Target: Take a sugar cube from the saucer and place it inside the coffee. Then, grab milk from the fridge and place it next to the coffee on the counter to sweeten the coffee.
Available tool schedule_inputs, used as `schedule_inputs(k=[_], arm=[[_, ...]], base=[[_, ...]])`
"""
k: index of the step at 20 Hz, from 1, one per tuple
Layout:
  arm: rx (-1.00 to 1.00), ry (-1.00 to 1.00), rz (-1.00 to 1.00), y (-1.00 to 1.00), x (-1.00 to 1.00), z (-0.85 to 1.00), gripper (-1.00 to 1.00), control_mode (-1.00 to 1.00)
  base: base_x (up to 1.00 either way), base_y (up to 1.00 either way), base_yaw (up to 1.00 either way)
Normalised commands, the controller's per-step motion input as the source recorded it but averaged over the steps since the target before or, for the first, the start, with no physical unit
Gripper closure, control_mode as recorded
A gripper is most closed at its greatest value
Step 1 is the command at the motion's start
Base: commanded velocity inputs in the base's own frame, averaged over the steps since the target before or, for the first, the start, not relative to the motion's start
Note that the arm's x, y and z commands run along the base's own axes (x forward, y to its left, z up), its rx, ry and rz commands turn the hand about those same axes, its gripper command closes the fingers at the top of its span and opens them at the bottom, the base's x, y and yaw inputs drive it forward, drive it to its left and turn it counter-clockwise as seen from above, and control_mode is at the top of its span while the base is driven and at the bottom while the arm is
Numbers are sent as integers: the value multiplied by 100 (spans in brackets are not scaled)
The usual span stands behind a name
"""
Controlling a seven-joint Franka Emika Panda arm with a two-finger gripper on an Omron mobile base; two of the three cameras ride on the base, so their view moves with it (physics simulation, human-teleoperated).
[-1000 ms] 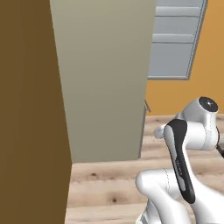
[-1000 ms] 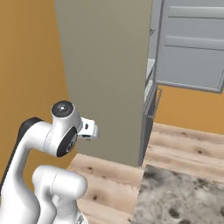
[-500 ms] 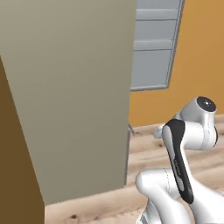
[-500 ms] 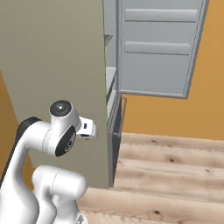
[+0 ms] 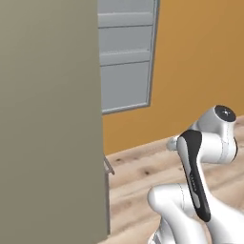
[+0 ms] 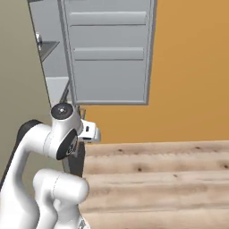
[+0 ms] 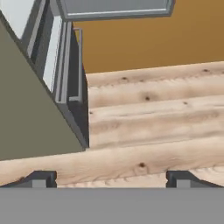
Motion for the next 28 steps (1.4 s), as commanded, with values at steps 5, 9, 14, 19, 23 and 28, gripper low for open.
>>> schedule_inputs(k=[5,9,14,19,23,28], arm=[[0,0,0,0,0,0,-100,100],[0,0,0,0,0,0,-100,100],[0,0,0,0,0,0,-100,100],[0,0,0,0,0,0,-100,100],[0,0,0,0,0,0,-100,100],[0,0,0,0,0,0,-100,100]], base=[[92,-100,-5],[100,-100,5],[94,-95,32],[45,-53,80],[73,-40,70],[49,-65,56]])
